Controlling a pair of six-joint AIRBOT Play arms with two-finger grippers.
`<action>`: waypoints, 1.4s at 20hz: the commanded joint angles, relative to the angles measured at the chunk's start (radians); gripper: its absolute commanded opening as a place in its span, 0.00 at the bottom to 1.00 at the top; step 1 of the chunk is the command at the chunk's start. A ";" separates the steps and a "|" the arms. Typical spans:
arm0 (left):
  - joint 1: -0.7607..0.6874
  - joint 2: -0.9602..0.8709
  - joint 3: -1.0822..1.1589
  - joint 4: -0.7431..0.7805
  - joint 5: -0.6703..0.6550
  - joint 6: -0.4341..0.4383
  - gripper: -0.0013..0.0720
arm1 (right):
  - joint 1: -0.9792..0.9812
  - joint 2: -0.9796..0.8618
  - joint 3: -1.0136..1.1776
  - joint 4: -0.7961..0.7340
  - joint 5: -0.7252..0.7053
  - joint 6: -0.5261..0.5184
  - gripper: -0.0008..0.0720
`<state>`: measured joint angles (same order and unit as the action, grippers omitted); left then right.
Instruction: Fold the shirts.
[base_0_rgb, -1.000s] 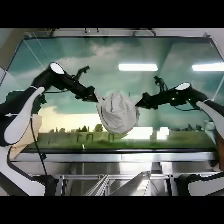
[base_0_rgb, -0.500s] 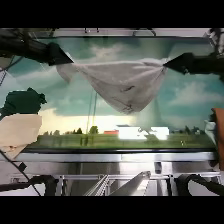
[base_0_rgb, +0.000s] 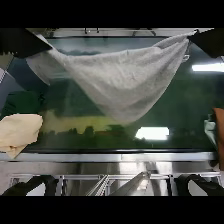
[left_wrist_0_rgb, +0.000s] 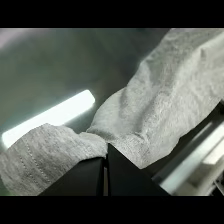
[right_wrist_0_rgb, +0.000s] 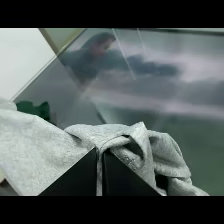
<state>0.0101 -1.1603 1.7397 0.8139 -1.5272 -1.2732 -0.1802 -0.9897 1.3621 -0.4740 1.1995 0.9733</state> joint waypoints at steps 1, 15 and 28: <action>-0.003 0.018 -0.158 0.007 -0.045 -0.004 0.04 | 0.028 -0.092 -0.016 -0.004 0.047 0.022 0.04; 0.173 -0.422 -0.389 0.003 0.012 0.121 0.49 | -0.057 -0.612 -0.056 -0.008 0.163 -0.034 0.26; 0.076 -0.449 -0.581 0.047 0.111 0.140 0.49 | 0.151 -0.447 -0.669 -0.084 -0.009 -0.043 0.49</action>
<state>0.1299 -1.6073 1.1816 0.8280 -1.4849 -1.1427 -0.1307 -1.4460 0.7818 -0.5533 1.2999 0.9325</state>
